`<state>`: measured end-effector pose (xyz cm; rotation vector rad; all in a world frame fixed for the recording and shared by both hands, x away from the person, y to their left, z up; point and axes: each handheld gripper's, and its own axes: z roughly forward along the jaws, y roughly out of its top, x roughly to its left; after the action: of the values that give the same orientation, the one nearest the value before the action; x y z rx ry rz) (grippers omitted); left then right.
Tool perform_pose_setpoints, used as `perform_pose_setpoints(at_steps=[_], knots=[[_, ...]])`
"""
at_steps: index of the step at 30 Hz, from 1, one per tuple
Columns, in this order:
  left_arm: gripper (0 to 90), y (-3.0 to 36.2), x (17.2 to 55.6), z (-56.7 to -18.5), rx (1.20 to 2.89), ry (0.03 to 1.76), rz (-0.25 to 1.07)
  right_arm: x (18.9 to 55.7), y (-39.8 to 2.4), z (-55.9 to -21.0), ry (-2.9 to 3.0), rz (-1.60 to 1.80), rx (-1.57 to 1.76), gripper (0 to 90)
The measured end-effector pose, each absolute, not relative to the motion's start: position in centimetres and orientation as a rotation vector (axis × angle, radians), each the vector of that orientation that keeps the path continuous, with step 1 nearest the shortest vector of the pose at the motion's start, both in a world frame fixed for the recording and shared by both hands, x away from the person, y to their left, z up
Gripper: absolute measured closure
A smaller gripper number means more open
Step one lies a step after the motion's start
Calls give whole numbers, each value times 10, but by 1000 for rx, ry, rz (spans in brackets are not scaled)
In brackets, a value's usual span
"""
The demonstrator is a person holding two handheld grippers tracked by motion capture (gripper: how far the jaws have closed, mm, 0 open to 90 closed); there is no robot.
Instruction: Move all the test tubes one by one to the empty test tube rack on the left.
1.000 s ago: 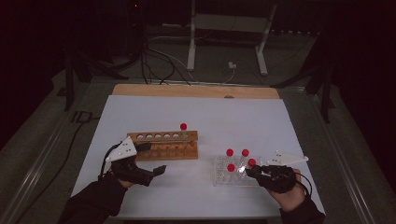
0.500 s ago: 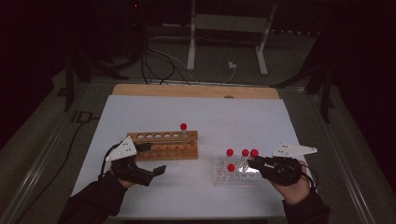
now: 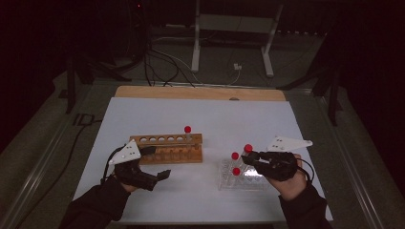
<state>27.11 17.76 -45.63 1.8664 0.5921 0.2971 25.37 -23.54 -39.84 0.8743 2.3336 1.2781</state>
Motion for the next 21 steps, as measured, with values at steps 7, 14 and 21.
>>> perform_pose_setpoints(at_steps=[7,14,21], knots=[[17,176,271,-453,1874,581,289,259,-217,-397,2356,1304,828,753],[17,171,271,-447,1882,550,279,259,-197,-397,2392,1314,776,752],[18,163,269,-439,1895,503,269,259,-177,-401,2440,1308,724,753]])
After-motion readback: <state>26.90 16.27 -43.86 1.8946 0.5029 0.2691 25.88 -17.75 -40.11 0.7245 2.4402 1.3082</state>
